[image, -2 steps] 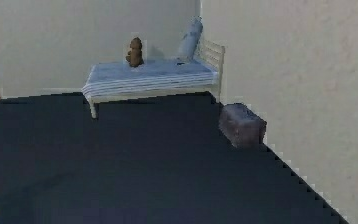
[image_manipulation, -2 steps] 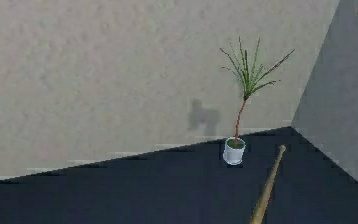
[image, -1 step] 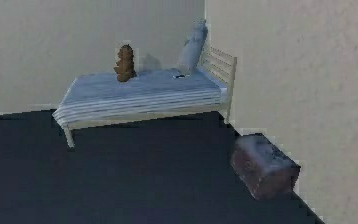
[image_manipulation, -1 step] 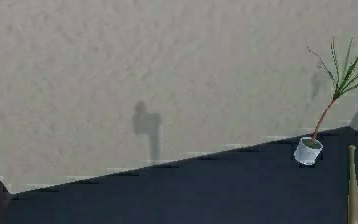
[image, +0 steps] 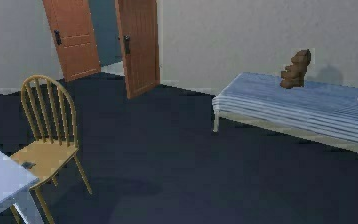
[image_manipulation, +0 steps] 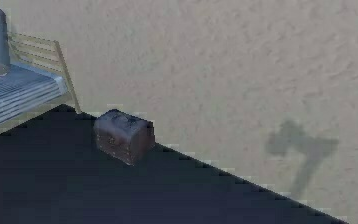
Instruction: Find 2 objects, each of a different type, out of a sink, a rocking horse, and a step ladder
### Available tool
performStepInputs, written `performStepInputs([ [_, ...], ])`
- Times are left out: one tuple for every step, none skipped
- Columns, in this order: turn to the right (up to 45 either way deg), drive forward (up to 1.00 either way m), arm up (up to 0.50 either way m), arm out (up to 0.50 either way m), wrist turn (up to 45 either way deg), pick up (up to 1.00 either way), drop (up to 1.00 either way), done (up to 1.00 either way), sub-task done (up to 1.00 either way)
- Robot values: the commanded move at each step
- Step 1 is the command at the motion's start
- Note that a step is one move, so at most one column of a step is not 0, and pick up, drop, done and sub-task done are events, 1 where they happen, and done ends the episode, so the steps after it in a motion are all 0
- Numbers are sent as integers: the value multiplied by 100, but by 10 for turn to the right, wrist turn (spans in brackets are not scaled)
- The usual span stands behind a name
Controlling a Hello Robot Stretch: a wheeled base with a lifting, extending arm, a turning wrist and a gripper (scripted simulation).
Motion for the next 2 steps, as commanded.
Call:
performStepInputs([
  [-60,0,0,0,0,0,0,0,0],
  [0,100,0,0,0,0,0,0,0],
])
